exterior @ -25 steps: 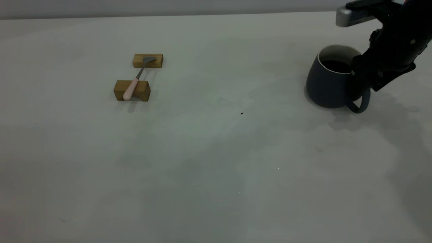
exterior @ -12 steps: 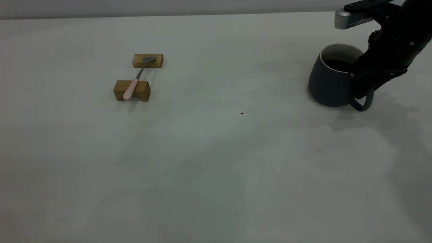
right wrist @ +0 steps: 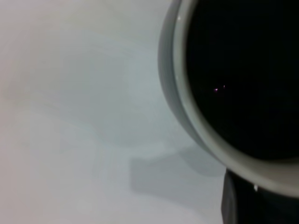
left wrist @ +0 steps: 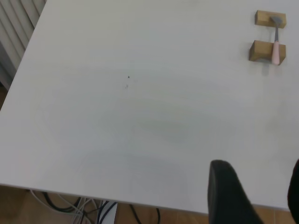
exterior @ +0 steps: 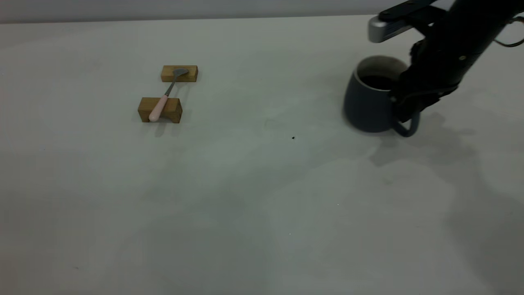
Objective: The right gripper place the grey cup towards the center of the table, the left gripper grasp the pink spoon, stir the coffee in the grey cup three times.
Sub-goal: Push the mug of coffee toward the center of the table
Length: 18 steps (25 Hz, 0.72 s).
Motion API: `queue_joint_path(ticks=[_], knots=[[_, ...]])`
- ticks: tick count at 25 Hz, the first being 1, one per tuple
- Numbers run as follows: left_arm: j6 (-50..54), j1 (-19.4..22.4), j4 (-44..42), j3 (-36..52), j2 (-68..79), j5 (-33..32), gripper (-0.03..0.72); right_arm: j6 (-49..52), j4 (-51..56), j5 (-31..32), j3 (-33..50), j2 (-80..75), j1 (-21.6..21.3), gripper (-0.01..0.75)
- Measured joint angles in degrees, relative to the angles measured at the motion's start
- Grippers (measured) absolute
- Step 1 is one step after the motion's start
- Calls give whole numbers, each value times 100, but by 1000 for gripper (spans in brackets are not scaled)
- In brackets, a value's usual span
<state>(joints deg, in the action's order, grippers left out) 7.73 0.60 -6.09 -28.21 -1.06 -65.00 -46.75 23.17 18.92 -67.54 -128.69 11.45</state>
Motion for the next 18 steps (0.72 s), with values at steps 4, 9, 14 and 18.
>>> queue_joint_path(ticks=[4,9,14,18], knots=[[0,0,0,0,0,0,394,0,262,-23,0,-12,295,195],[0,0,0,0,0,0,394,0,544,-71,0,-25,686,195],[0,0,0,0,0,0,394,0,809,-207,0,-30,1020,195],[6,0,0,0,0,0,394,0,878,-296,0,-30,1194,195]])
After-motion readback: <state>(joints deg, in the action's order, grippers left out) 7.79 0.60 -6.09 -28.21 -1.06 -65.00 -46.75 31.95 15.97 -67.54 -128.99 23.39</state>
